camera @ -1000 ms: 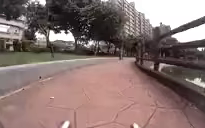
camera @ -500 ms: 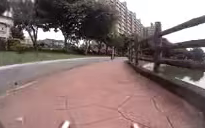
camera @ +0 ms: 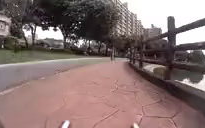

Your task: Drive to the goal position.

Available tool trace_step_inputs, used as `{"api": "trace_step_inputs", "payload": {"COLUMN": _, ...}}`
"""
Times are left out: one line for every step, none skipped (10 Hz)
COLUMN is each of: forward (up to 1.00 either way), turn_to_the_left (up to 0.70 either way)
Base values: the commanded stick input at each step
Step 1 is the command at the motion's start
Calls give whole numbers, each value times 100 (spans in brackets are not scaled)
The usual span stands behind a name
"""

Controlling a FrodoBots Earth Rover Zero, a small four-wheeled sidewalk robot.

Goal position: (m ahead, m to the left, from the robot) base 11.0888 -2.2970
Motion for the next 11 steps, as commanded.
{"api": "trace_step_inputs", "payload": {"forward": 100, "turn_to_the_left": 0}}
{"api": "trace_step_inputs", "payload": {"forward": 100, "turn_to_the_left": 0}}
{"api": "trace_step_inputs", "payload": {"forward": 100, "turn_to_the_left": 0}}
{"api": "trace_step_inputs", "payload": {"forward": 100, "turn_to_the_left": 0}}
{"api": "trace_step_inputs", "payload": {"forward": 100, "turn_to_the_left": 0}}
{"api": "trace_step_inputs", "payload": {"forward": 100, "turn_to_the_left": 0}}
{"api": "trace_step_inputs", "payload": {"forward": 100, "turn_to_the_left": 0}}
{"api": "trace_step_inputs", "payload": {"forward": 100, "turn_to_the_left": 0}}
{"api": "trace_step_inputs", "payload": {"forward": 100, "turn_to_the_left": 0}}
{"api": "trace_step_inputs", "payload": {"forward": 100, "turn_to_the_left": 0}}
{"api": "trace_step_inputs", "payload": {"forward": 100, "turn_to_the_left": 0}}
